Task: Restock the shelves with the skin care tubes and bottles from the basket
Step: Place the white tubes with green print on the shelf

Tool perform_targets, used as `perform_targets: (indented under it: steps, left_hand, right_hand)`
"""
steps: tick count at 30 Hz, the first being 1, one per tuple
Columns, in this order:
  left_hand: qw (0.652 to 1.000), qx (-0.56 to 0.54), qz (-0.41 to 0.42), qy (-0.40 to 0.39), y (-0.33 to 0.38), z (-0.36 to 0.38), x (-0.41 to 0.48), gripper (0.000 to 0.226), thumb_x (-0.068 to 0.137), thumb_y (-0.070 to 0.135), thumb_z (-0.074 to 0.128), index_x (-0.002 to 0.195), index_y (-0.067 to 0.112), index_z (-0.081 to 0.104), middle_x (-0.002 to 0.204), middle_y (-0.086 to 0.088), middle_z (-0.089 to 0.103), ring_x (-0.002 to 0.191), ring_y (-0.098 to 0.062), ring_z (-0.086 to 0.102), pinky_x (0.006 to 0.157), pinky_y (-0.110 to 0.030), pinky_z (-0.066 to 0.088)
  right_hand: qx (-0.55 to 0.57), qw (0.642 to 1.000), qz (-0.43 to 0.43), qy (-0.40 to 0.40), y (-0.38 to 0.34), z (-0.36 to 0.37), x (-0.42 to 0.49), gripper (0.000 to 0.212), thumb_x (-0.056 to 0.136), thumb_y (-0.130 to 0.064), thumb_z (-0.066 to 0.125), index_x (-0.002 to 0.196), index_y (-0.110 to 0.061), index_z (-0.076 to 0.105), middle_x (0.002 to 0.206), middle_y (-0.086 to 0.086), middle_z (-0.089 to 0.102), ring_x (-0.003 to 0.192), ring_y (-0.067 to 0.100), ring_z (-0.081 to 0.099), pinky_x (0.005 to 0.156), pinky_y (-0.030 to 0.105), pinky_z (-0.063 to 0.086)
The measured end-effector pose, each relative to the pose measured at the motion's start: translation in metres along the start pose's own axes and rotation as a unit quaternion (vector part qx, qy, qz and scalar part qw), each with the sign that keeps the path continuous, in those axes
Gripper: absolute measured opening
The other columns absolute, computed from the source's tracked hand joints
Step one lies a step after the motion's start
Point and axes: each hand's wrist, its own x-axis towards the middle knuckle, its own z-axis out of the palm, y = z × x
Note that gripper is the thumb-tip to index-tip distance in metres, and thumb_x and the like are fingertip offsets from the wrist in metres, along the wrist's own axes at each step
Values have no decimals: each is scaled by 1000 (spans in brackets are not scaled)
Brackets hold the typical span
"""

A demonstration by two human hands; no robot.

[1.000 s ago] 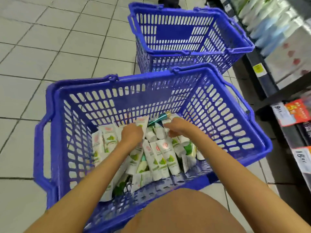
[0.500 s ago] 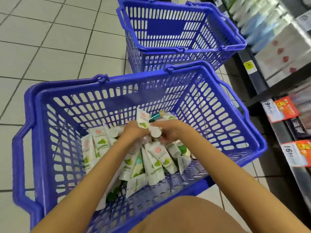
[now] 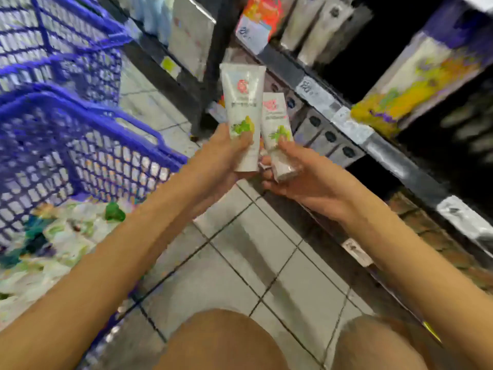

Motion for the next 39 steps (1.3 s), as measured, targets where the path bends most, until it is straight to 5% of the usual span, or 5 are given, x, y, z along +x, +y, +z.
perform_targets:
  steps: [11,22,28,30,39]
  left_hand:
    - [958,149,-45,-243,-138,199,38,21,89,12,57,104,26,59,98,10,71,92,-5,67,73,-17,55]
    - [919,261,-16,-295,-210,343,43,27,89,17,57,113,27,50,105,16,60,92,6,56,66,-4,48]
    - [918,244,2,-314,-232,416,43,24,89,15,56,106,32,51,99,22,60,91,9,58,69,-5,50]
    - [921,249,5,-298,-240,434,42,23,90,16,56,106,31,51,100,22,59,93,8,57,69,-7,50]
    - [916,290,-5,-277,-255,455,44,29,91,14,53,101,41,46,98,27,56,93,8,54,76,-13,45]
  right_hand:
    - [165,917,-237,276,56,-190,-153,52,91,-18,40,139,-2,35,138,17,47,126,31,48,104,41,40]
    - [86,874,-291,379,81,-332,-286,40,85,-26,54,123,-14,50,108,1,69,106,23,65,83,33,55]
    - [-149,713,-219,650,71,-442,-369,18,88,-18,61,105,-23,58,99,-15,68,93,0,63,68,5,46]
    - [-192,674,-156,696,76,-476,-378,29,89,-14,60,117,-11,53,106,0,65,96,11,61,75,17,44]
    - [-226,659,-61,715,76,-532,-370,41,93,-21,55,129,-3,46,129,16,55,119,30,50,84,25,35]
